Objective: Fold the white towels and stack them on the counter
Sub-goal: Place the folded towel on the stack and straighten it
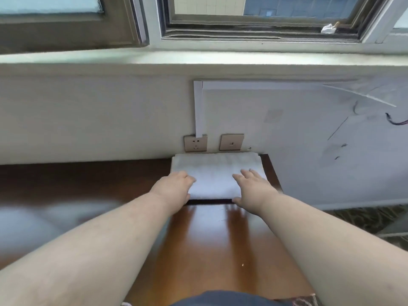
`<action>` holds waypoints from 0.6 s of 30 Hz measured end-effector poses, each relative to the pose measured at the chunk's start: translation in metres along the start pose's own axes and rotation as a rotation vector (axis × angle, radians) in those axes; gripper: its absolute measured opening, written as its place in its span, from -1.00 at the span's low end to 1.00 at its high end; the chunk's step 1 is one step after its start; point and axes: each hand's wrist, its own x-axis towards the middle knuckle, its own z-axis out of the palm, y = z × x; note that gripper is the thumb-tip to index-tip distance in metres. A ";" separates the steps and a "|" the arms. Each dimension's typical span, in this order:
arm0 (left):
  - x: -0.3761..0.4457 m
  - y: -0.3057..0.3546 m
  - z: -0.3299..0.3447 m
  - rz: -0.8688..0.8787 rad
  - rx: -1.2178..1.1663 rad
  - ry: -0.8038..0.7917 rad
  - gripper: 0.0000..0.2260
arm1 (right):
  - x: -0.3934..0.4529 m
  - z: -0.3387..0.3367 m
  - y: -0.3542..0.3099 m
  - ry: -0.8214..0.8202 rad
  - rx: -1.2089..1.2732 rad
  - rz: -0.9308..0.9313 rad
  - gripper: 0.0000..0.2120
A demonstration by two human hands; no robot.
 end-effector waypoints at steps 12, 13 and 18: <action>0.033 0.022 0.059 -0.122 0.234 0.000 -0.41 | 0.053 0.076 0.055 0.096 -0.021 -0.070 -0.29; 0.036 0.022 0.057 -0.112 0.251 0.009 -0.39 | 0.055 0.075 0.055 0.108 -0.043 -0.066 -0.27; 0.047 0.019 0.043 -0.146 0.180 0.097 -0.44 | 0.061 0.064 0.051 0.180 -0.254 -0.106 -0.18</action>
